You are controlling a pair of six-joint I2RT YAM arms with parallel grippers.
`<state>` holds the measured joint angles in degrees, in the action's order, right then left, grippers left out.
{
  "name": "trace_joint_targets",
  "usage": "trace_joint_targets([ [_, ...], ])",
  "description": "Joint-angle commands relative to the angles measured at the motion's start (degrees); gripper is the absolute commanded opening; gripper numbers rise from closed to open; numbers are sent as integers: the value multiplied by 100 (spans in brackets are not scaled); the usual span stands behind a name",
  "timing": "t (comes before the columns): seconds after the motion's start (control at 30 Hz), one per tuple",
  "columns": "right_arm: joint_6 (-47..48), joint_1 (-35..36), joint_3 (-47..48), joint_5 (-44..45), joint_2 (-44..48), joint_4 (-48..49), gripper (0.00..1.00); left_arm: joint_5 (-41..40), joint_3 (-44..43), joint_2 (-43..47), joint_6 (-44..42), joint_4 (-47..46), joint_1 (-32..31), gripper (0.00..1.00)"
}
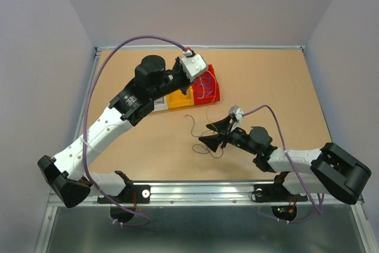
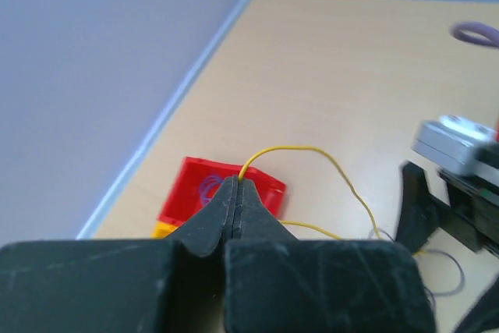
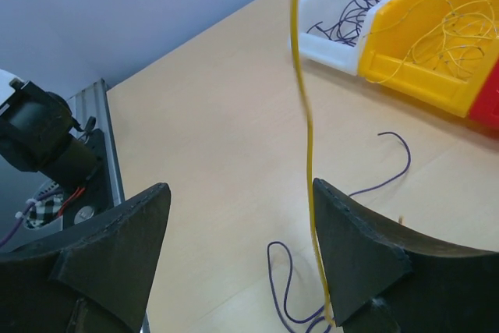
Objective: Untangle the cables
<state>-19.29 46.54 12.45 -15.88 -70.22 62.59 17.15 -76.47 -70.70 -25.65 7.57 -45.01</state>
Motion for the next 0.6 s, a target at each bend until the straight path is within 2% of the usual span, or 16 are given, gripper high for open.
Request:
trace_joint_targets([
  [0.0, -92, -5, 311, 234, -141, 509, 78, -922, -720, -76, 543, -327, 335, 0],
  [0.07, -171, 12, 302, 620, -194, 430, 78, -1301, -913, -163, 910, -458, 712, 0],
  [0.17, -242, 4, 337, 1235, -203, 184, 74, -1416, -1037, -269, 1333, -625, 1396, 0],
  [0.2, -277, 4, 363, 1358, -212, 10, 68, -1320, -1037, -261, 1517, -730, 1582, 0],
  [0.27, -321, 4, 573, 1868, -256, -377, 63, -1197, -958, -252, 1694, -870, 1846, 0],
  [0.33, -339, 13, 680, 2149, -343, -782, 46, -1038, -897, -243, 1861, -1012, 2180, 0],
  [0.43, -479, 4, 794, 2561, -414, -1125, 32, -1038, -844, -278, 2028, -1100, 2453, 0],
  [0.57, -541, 4, 812, 2914, -257, -1381, 30, -802, -651, -339, 2029, -1083, 2550, 0],
])
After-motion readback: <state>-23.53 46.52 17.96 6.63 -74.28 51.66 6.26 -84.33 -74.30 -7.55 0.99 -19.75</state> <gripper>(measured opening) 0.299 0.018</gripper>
